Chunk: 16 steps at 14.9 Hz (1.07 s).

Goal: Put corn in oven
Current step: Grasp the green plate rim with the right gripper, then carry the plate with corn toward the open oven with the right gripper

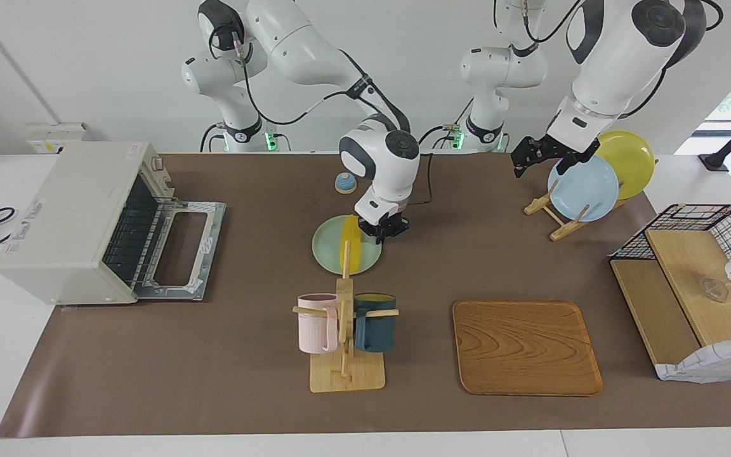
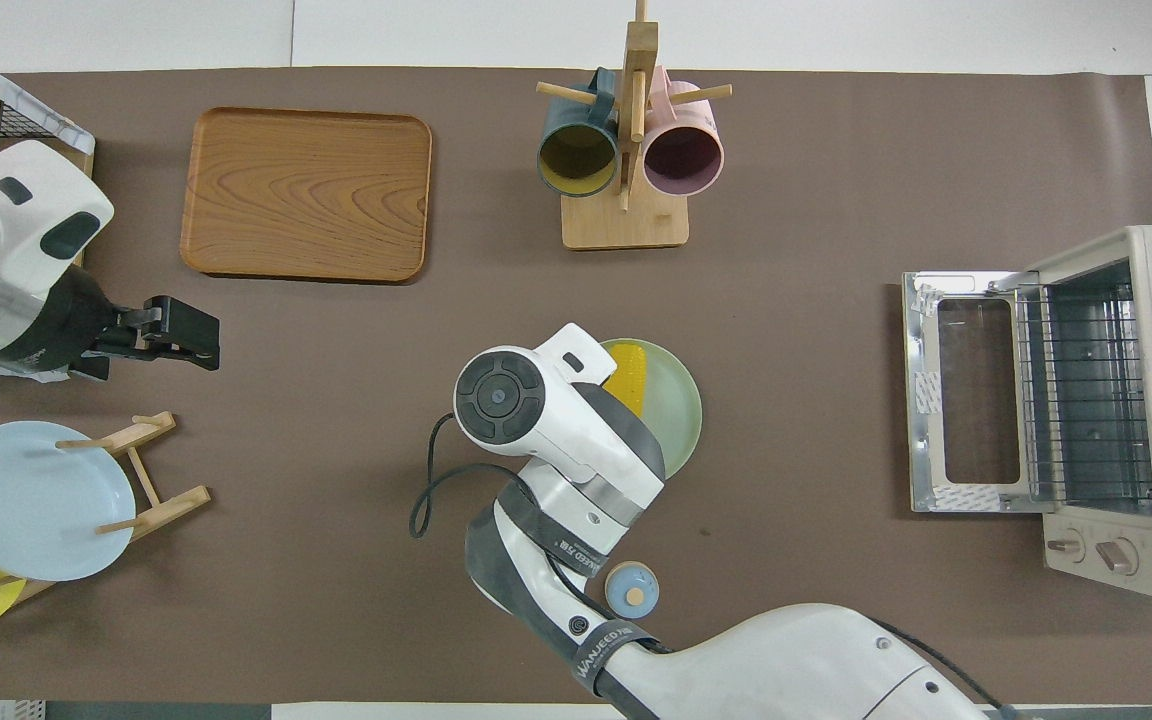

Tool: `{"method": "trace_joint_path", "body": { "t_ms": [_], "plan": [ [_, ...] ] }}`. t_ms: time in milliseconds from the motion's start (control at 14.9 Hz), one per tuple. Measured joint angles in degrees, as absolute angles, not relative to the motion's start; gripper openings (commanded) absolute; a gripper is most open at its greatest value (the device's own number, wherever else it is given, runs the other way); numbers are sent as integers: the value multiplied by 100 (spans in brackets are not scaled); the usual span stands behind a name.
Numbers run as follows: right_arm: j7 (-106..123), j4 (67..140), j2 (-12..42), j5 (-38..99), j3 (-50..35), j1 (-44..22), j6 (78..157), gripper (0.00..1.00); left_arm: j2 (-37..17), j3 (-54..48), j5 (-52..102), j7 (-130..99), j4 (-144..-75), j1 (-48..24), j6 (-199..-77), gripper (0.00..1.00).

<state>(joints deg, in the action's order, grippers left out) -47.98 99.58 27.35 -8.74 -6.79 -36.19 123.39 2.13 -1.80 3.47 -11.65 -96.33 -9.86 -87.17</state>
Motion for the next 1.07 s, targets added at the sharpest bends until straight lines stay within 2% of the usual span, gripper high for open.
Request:
{"method": "trace_joint_path", "body": {
  "t_ms": [134, 336, 470, 604, 873, 1074],
  "plan": [
    [-4794, 9793, 2672, -1132, -683, -3621, 11893, 0, 219, -186, 347, -1092, -9623, -935, -8717, 100],
    [-4510, 9139, 2600, -1284, -667, -3521, 10711, 0, 230, -196, 347, -1034, -9623, -927, -8716, 100],
    [-4101, 9010, 2320, -1291, -646, -3218, 10204, 0, 231, -198, 347, -1030, -9618, -928, -8716, 100],
    [-3487, 9242, 1848, -1290, -637, -2680, 9989, 0, 232, -194, 347, -1030, -9579, -927, -8716, 100],
    [-2367, 10370, 888, -1289, -627, -1651, 9953, 0, 232, -194, 347, -1030, -9530, -927, -8716, 100],
    [-1573, 10853, 632, -1289, -623, -919, 10060, 0, 232, -193, 347, -1030, -9484, -927, -8716, 100]
  ]
}}
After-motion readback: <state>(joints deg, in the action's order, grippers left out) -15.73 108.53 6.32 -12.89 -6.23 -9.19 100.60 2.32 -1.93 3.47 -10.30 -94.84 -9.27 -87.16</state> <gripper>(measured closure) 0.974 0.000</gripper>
